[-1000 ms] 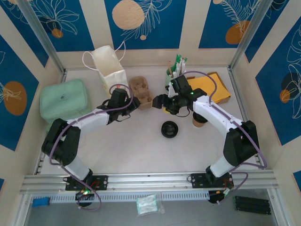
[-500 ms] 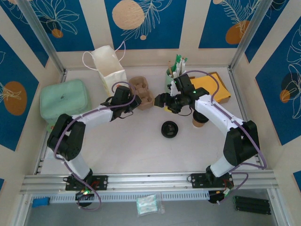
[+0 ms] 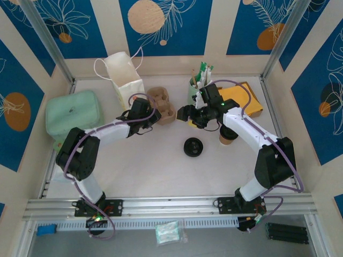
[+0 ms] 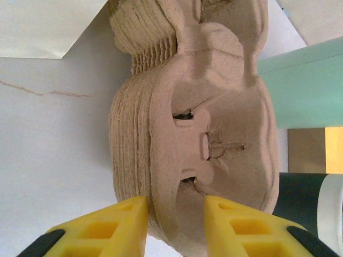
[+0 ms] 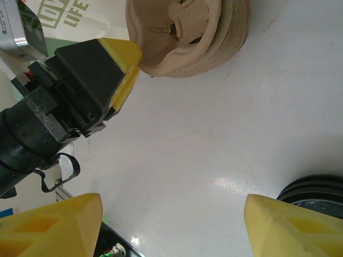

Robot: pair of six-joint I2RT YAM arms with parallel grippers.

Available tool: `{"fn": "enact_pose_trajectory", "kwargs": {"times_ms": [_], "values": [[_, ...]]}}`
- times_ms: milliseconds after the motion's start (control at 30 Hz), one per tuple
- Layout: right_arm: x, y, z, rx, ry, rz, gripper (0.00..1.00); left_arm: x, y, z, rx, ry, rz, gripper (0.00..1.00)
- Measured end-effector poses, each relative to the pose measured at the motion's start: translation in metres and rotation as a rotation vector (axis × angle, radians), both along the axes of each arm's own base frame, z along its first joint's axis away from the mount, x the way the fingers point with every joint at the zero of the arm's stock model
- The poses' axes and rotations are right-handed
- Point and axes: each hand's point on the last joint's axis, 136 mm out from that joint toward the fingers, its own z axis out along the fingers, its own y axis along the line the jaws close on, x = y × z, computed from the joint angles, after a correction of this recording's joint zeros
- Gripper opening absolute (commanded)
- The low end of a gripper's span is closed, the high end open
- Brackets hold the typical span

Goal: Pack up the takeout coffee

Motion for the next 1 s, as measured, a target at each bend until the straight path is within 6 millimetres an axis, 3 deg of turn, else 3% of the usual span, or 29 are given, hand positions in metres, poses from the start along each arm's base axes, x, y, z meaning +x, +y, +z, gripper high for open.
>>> {"fn": "enact_pose_trajectory", "kwargs": {"times_ms": [400, 667, 1000], "values": [[0.0009, -0.0014, 0.0, 0.0, 0.0, -0.004, 0.71, 0.0006, -0.0006, -0.0013, -0.009, 0.008, 0.009, 0.24], [0.0009, -0.0014, 0.0, 0.0, 0.0, -0.004, 0.7, 0.0007, -0.0007, -0.0011, -0.012, 0.008, 0.011, 0.31], [0.001, -0.0014, 0.0, 0.0, 0.0, -0.004, 0.7, 0.0027, -0.0019, 0.0018, -0.02, -0.004, 0.011, 0.31]]}}
